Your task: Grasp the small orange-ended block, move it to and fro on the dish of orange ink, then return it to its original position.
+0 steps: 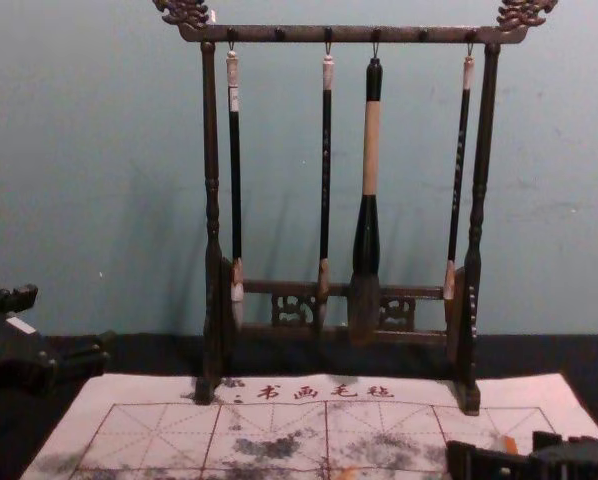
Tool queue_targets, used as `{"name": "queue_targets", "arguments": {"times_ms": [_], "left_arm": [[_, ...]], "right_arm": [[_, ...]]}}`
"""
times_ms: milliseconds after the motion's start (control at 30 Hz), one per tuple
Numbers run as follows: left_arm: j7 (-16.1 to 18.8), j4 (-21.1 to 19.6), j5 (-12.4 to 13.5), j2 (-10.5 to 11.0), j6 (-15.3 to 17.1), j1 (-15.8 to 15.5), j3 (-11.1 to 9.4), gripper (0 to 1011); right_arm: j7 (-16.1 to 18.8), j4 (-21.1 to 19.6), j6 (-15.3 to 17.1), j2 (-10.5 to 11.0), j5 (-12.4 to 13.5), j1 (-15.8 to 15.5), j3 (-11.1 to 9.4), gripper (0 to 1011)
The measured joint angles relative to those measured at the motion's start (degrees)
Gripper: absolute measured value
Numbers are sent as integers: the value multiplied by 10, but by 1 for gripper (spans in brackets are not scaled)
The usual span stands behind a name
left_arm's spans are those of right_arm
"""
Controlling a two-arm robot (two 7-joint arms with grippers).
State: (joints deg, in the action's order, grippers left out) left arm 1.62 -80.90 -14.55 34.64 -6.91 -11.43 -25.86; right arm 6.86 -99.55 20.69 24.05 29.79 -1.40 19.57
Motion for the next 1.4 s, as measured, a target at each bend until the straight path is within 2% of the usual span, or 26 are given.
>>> {"name": "queue_targets", "arguments": {"times_ms": [200, 600, 1233, 1400], "left_arm": [[0, 0, 0, 0, 0, 0, 0, 1001], [0, 0, 0, 0, 0, 0, 0, 1001], [0, 0, 0, 0, 0, 0, 0, 1001], [0, 0, 0, 0, 0, 0, 0, 1001]], "right_arm": [[-12, 3, 10, -12, -15, 1, -5, 1000], [-13, 5, 15, -25, -34, -3, -14, 1000], [-13, 5, 15, -24, -33, -3, -13, 1000], [-10, 5, 3, -28, -41, -8, -17, 1000]]}}
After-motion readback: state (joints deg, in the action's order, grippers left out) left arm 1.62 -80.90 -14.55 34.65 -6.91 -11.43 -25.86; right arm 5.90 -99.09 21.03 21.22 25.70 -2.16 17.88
